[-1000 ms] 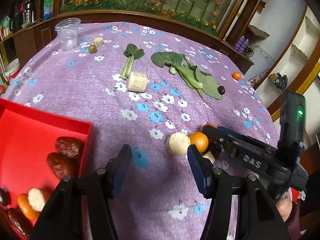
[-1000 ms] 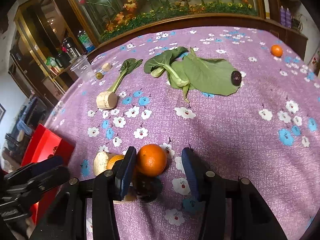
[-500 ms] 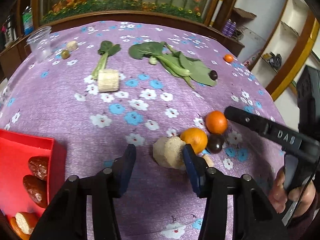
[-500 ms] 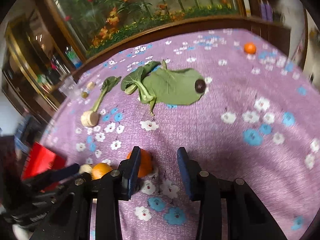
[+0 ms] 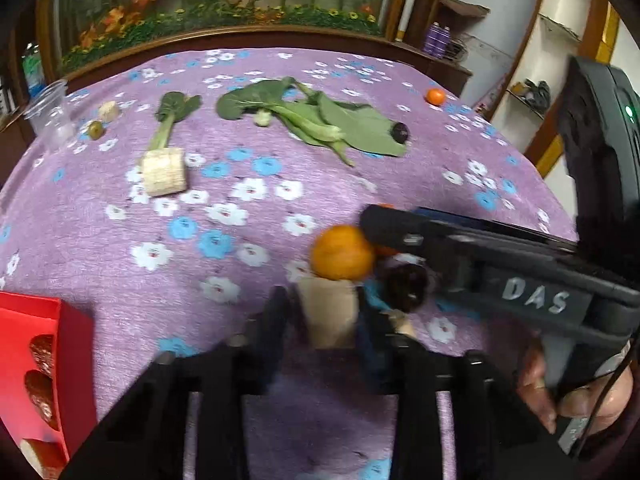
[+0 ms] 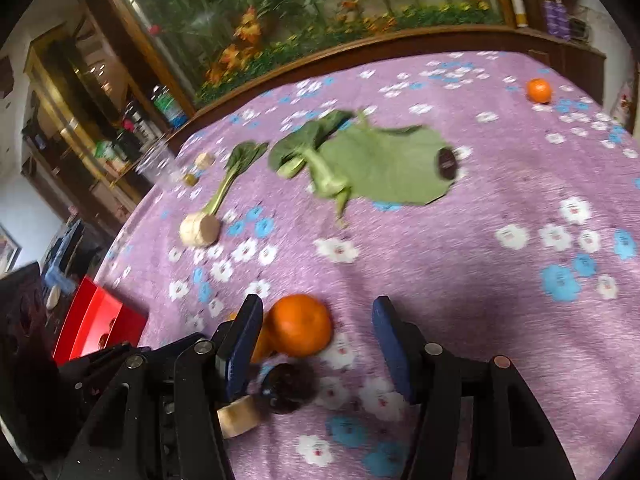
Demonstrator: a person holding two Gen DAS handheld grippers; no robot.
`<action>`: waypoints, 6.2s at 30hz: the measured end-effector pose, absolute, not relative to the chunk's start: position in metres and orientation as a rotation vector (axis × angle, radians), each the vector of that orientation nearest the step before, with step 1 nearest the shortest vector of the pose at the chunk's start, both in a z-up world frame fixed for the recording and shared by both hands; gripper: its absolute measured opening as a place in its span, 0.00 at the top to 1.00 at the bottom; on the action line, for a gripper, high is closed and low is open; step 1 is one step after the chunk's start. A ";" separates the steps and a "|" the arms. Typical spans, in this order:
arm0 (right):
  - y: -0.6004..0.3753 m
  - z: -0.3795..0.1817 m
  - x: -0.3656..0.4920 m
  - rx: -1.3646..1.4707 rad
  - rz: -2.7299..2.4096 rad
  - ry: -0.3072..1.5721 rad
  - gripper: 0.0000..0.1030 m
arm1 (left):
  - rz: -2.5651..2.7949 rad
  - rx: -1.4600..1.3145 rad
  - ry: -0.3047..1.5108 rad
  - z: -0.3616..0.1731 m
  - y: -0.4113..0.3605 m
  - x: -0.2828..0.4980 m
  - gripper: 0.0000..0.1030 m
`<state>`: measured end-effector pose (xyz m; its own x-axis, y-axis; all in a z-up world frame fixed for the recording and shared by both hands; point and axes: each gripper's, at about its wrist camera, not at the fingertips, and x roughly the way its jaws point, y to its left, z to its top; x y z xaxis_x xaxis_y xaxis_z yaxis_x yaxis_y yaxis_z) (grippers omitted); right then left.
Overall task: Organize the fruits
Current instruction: 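Grasp the tan square bun with the left gripper while the right gripper grasps the mandarin, then carry the bun and mandarin into the red tray and open both grippers, then move both grippers back toward a mandarin and a tan round bun, then grasp the mandarin with the left gripper while the right gripper grasps the tan round bun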
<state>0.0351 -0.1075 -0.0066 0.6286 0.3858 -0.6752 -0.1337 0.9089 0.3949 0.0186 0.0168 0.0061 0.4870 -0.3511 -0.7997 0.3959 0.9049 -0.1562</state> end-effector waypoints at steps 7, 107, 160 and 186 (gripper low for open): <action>-0.100 -0.004 0.031 0.301 0.323 0.839 0.67 | -0.438 0.001 0.955 0.008 0.023 0.012 0.78; 0.006 0.071 -0.106 0.282 0.321 0.740 0.22 | 0.095 -0.030 0.620 0.128 0.204 -0.148 0.17; -0.067 0.019 -0.063 0.110 0.235 0.848 0.21 | -0.339 -0.109 0.859 0.079 0.098 -0.039 0.21; -0.056 -0.008 -0.026 0.070 0.239 0.894 0.39 | -0.531 -0.004 1.005 0.015 0.014 0.054 0.49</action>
<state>-0.0256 -0.0561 -0.0078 0.6021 0.2349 -0.7631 -0.1767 0.9713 0.1595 0.0536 0.0144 0.0145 0.4205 -0.4259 -0.8011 0.4221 0.8734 -0.2428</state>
